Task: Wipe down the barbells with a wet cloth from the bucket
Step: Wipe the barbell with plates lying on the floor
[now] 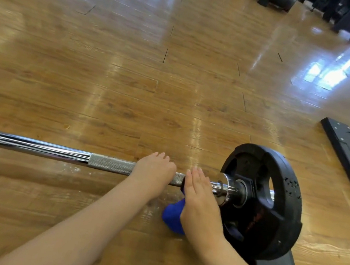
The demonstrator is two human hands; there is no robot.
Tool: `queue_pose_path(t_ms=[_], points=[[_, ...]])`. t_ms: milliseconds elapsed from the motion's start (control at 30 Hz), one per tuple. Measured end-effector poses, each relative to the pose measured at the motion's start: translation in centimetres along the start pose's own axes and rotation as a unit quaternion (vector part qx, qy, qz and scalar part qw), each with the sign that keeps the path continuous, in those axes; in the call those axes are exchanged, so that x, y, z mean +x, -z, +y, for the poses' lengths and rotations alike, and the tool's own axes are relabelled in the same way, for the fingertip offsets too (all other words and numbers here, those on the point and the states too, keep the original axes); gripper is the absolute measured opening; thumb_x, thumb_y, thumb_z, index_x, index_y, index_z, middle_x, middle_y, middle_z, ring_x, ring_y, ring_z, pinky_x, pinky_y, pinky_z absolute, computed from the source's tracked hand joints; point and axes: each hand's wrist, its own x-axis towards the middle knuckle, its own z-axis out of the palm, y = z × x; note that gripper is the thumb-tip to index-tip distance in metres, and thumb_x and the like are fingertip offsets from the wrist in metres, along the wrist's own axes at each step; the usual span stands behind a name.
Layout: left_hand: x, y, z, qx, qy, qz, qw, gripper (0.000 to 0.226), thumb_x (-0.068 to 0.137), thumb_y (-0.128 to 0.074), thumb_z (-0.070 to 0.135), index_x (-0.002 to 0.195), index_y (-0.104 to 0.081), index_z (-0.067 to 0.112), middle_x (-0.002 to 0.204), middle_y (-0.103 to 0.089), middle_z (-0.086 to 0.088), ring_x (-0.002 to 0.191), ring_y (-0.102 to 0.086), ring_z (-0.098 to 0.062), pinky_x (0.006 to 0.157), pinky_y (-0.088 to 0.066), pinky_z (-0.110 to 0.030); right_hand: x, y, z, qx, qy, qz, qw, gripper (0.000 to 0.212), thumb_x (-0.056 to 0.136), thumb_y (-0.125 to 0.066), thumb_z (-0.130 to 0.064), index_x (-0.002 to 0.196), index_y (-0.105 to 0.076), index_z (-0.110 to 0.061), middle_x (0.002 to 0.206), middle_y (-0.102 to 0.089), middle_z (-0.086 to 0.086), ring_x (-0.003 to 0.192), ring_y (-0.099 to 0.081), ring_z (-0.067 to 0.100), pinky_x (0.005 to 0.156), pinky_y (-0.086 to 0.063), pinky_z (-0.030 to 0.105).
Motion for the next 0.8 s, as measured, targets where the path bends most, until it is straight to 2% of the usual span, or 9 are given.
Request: queue_pose_path(t_ms=[100, 200, 267, 333, 433, 533, 667, 733, 800], points=[[0.0, 0.2, 0.0, 0.001, 0.001, -0.015, 1.0, 0.045, 0.091, -0.049, 0.002, 0.135, -0.043, 0.006, 0.146, -0.039, -0.011, 0.138, -0.031, -0.022, 0.117, -0.019, -0.032, -1.1, 0.4, 2.1, -0.022, -0.029, -0.04, 0.999, 0.071, 0.051, -0.063, 0.007, 0.122, -0.056, 0.009, 0.125, -0.057, 0.025, 0.116, -0.056, 0.037, 0.113, -0.023, 0.041], [0.0, 0.1, -0.2, -0.005, -0.002, -0.023, 1.0, 0.042, 0.09, -0.048, 0.0, 0.132, -0.046, 0.005, 0.142, -0.044, -0.011, 0.134, -0.037, -0.023, 0.115, -0.024, -0.034, -3.1, 0.9, 2.6, -0.037, -0.064, -0.041, 0.996, 0.065, 0.059, -0.051, 0.005, 0.124, -0.052, 0.01, 0.13, -0.052, 0.028, 0.121, -0.051, 0.04, 0.11, -0.008, 0.041], [0.0, 0.1, -0.1, 0.0, -0.004, -0.013, 1.0, 0.041, 0.09, -0.048, 0.001, 0.131, -0.046, 0.005, 0.141, -0.045, -0.011, 0.133, -0.037, -0.023, 0.114, -0.024, -0.034, -3.2, 0.3, 1.1, -0.031, -0.053, -0.028, 0.998, 0.059, 0.07, -0.029, 0.001, 0.124, -0.051, 0.012, 0.131, -0.049, 0.031, 0.125, -0.045, 0.043, 0.11, -0.009, 0.044], [0.1, 0.0, 0.0, 0.006, -0.003, 0.003, 1.0, 0.039, 0.091, -0.047, 0.004, 0.13, -0.046, 0.006, 0.139, -0.047, -0.01, 0.133, -0.037, -0.023, 0.114, -0.024, -0.033, -2.5, -0.5, -0.5, -0.023, -0.015, -0.015, 1.0, 0.06, 0.072, -0.023, -0.002, 0.123, -0.053, 0.01, 0.13, -0.05, 0.03, 0.126, -0.042, 0.042, 0.109, -0.011, 0.044], [0.1, -0.1, 0.0, 0.013, -0.006, 0.015, 1.0, 0.038, 0.091, -0.045, 0.006, 0.129, -0.046, 0.006, 0.137, -0.048, -0.01, 0.133, -0.037, -0.023, 0.115, -0.022, -0.033, -1.9, -0.3, -0.2, -0.005, 0.023, -0.014, 1.0, 0.063, 0.069, -0.024, -0.005, 0.121, -0.057, 0.007, 0.128, -0.054, 0.025, 0.119, -0.053, 0.038, 0.106, -0.02, 0.047], [0.0, -0.1, 0.0, 0.009, -0.005, 0.018, 1.0, 0.041, 0.09, -0.045, 0.002, 0.131, -0.045, 0.004, 0.14, -0.046, -0.011, 0.134, -0.036, -0.023, 0.115, -0.02, -0.033, -2.3, 1.8, 3.7, 0.021, -0.034, 0.045, 0.998, 0.067, 0.064, -0.025, 0.0, 0.121, -0.057, 0.007, 0.127, -0.056, 0.022, 0.117, -0.055, 0.036, 0.109, -0.021, 0.041], [-0.1, -0.3, 0.1, 0.009, -0.004, 0.032, 0.999, 0.043, 0.088, -0.045, -0.001, 0.131, -0.046, 0.004, 0.14, -0.046, -0.011, 0.133, -0.037, -0.023, 0.116, -0.018, -0.033, -1.1, 3.5, 5.5, 0.03, -0.082, 0.135, 0.987, 0.057, 0.075, -0.026, 0.003, 0.126, -0.051, 0.008, 0.131, -0.052, 0.023, 0.124, -0.048, 0.035, 0.109, -0.03, 0.044], [-0.2, -0.3, 0.3, 0.009, 0.004, 0.043, 0.999, 0.043, 0.088, -0.045, 0.0, 0.13, -0.046, 0.005, 0.139, -0.046, -0.011, 0.133, -0.037, -0.023, 0.116, -0.016, -0.034, -0.2, 2.1, 4.9, 0.016, -0.057, 0.11, 0.992, 0.051, 0.079, -0.034, 0.004, 0.126, -0.053, 0.006, 0.131, -0.052, 0.022, 0.125, -0.048, 0.036, 0.107, -0.032, 0.047], [-0.5, -0.2, 0.5, 0.011, 0.011, 0.052, 0.999, 0.044, 0.089, -0.045, 0.002, 0.132, -0.044, 0.005, 0.14, -0.045, -0.011, 0.134, -0.036, -0.023, 0.116, -0.014, -0.034, -0.3, 0.6, 4.9, 0.01, -0.036, 0.062, 0.997, 0.048, 0.073, -0.054, 0.012, 0.121, -0.058, 0.005, 0.129, -0.055, 0.022, 0.124, -0.049, 0.036, 0.102, -0.038, 0.049]])
